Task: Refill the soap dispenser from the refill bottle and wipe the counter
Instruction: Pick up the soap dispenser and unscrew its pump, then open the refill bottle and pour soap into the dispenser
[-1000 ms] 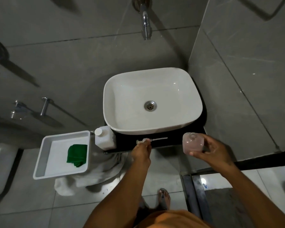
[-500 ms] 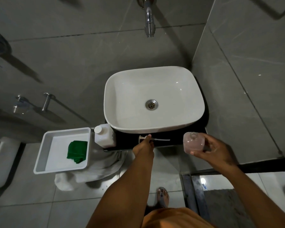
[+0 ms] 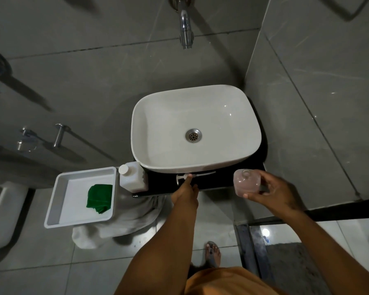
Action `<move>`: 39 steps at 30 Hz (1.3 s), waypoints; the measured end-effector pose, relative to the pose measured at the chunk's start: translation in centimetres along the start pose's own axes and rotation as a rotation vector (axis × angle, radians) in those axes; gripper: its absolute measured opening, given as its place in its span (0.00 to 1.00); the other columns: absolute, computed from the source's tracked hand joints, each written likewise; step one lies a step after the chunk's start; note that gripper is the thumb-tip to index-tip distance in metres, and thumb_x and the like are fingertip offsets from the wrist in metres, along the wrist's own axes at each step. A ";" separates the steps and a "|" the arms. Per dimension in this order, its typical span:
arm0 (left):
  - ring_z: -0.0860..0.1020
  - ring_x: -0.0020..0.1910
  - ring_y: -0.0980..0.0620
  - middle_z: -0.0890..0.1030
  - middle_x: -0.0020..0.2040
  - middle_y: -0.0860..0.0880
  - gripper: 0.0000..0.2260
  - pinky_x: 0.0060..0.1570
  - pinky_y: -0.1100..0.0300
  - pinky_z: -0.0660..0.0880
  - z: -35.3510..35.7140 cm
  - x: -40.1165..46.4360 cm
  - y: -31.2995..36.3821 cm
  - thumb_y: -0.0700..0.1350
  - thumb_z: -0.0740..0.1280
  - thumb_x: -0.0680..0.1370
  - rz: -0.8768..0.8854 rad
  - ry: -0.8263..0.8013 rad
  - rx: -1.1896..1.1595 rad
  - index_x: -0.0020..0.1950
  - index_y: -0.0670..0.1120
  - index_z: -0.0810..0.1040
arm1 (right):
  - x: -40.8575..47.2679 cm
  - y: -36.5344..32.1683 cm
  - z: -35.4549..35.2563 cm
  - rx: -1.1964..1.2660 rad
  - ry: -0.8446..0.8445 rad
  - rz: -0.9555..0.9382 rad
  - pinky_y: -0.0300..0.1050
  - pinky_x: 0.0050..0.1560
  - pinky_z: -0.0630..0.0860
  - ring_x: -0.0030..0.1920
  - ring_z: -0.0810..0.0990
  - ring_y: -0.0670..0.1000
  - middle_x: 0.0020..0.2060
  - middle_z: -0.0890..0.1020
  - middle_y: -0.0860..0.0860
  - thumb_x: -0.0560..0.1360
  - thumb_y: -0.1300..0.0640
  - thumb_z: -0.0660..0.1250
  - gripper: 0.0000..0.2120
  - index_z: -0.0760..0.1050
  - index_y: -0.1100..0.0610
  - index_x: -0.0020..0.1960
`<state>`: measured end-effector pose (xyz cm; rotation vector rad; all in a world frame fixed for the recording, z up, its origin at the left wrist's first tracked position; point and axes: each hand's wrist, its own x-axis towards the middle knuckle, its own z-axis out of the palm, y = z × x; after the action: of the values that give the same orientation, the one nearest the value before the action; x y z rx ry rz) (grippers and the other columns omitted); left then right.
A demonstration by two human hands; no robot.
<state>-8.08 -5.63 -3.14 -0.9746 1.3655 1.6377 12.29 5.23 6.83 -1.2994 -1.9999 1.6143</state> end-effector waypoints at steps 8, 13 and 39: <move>0.81 0.43 0.43 0.82 0.46 0.39 0.07 0.37 0.59 0.83 -0.3 -2.4 -4.1 0.33 0.75 0.75 0.298 -0.330 0.462 0.49 0.38 0.79 | 0.7 1.8 -0.6 -0.001 0.029 0.009 0.23 0.40 0.73 0.43 0.81 0.31 0.54 0.82 0.56 0.62 0.72 0.80 0.32 0.76 0.63 0.64; 0.85 0.49 0.60 0.87 0.53 0.48 0.16 0.52 0.67 0.78 1.8 -4.3 -4.7 0.31 0.75 0.73 0.651 -0.848 0.907 0.60 0.39 0.83 | 1.9 4.1 -0.7 0.001 0.044 -0.023 0.41 0.54 0.81 0.59 0.81 0.50 0.58 0.82 0.53 0.60 0.64 0.83 0.34 0.77 0.53 0.64; 0.83 0.51 0.61 0.85 0.48 0.58 0.13 0.51 0.70 0.76 8.1 -0.3 -9.8 0.38 0.72 0.77 0.965 -0.666 1.201 0.59 0.49 0.86 | 6.7 9.9 0.3 -0.013 0.355 0.052 0.39 0.68 0.64 0.70 0.71 0.51 0.70 0.73 0.55 0.80 0.67 0.60 0.23 0.66 0.59 0.75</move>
<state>0.37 3.59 -5.67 0.9615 1.9475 1.0982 13.01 9.96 -4.14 -1.5301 -1.7759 1.2830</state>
